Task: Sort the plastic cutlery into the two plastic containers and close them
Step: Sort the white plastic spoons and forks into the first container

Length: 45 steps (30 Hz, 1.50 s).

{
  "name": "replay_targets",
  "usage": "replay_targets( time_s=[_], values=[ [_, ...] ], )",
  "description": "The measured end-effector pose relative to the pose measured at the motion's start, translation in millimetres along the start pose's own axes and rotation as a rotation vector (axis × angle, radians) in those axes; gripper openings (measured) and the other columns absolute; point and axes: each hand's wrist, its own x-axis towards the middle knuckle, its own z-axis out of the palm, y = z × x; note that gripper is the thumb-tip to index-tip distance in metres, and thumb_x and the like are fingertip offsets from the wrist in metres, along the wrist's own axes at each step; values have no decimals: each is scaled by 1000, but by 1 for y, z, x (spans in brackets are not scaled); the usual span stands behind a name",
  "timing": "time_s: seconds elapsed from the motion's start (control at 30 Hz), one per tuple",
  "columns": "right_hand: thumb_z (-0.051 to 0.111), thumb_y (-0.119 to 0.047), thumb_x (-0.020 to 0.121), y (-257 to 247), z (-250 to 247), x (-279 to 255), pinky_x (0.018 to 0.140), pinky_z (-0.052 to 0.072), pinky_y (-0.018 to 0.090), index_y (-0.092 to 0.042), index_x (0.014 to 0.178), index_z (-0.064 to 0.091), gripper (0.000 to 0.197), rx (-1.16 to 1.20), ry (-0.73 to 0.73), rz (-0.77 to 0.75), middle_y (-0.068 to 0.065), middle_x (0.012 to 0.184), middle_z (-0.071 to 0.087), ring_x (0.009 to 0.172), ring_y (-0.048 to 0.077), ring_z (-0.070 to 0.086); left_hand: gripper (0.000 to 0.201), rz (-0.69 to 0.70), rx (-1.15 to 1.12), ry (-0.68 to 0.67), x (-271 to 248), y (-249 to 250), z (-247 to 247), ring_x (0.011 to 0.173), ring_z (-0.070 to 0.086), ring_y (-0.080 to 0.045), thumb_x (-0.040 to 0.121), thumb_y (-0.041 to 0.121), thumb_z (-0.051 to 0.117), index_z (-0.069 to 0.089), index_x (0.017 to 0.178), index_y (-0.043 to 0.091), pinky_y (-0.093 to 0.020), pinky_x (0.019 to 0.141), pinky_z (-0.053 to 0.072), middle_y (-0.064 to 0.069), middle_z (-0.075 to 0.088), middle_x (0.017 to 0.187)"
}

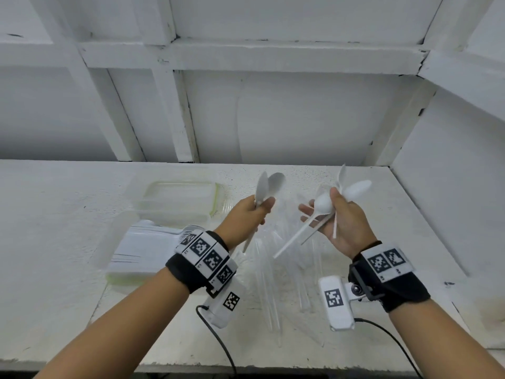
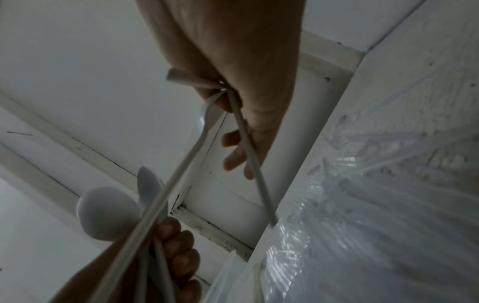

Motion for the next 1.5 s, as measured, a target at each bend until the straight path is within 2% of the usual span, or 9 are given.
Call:
replay_targets(
  time_s=[0.13,0.3,0.5,0.63,0.87,1.0,1.1,1.33,1.5],
  values=[
    [34,-32,101,9,18,-5,51,56,31,-7,88,47,31,-1,-32,40,6,55,60,48,19,61,35,-87,-215,56,-8,-7,-5,47,53,-12,98,32,44,47,70,10,-25,52,49,-1,54,56],
    [42,-35,98,23,36,-5,35,32,17,-15,91,40,21,-89,-48,87,1,58,43,35,8,34,30,-169,-296,111,-17,-12,-8,34,28,-4,97,38,44,42,77,15,-17,38,24,12,36,42],
    [46,-22,97,35,51,-15,38,37,21,-14,103,39,12,-347,-178,21,3,75,46,39,11,43,25,-225,-493,27,-27,-14,-7,43,25,-9,100,30,34,49,93,13,-22,44,21,3,31,56],
    [48,-25,96,31,58,-15,34,21,15,-22,95,44,5,-401,-172,-46,0,66,43,35,4,26,26,-220,-522,-51,-33,-16,-9,42,30,-8,101,30,33,52,101,12,-20,43,24,3,37,56],
    [66,-21,86,36,59,-15,35,23,16,-17,71,55,18,-560,-136,-160,-13,40,39,34,1,30,32,-186,-409,-239,-48,-9,-11,48,60,-15,101,34,31,50,116,14,-22,46,49,-3,65,66],
    [65,-22,85,33,54,-13,35,25,18,-15,68,45,27,-521,-2,-213,-3,49,31,34,4,27,28,-229,-513,-138,-48,-10,-14,66,67,-19,102,30,31,55,105,15,-30,63,55,-7,68,81],
    [66,-22,85,25,50,-11,34,22,18,-13,72,44,26,-445,-58,-158,-1,51,29,34,6,25,29,-219,-503,-78,-48,-15,-19,72,66,-20,101,29,34,59,102,14,-33,70,55,-4,66,83],
    [64,-22,86,31,54,-19,35,21,19,-10,73,50,22,-615,-289,-57,1,51,32,37,7,27,32,-210,-340,-351,-58,-9,-20,59,64,-15,100,31,33,59,104,14,-29,62,56,-4,70,76],
    [65,-19,86,32,46,-16,34,21,18,-9,76,49,21,-572,-162,-79,1,53,30,35,5,26,38,-225,-324,-327,-57,-10,-26,76,66,-19,101,32,32,63,97,9,-31,65,57,-7,68,88]
  ],
)
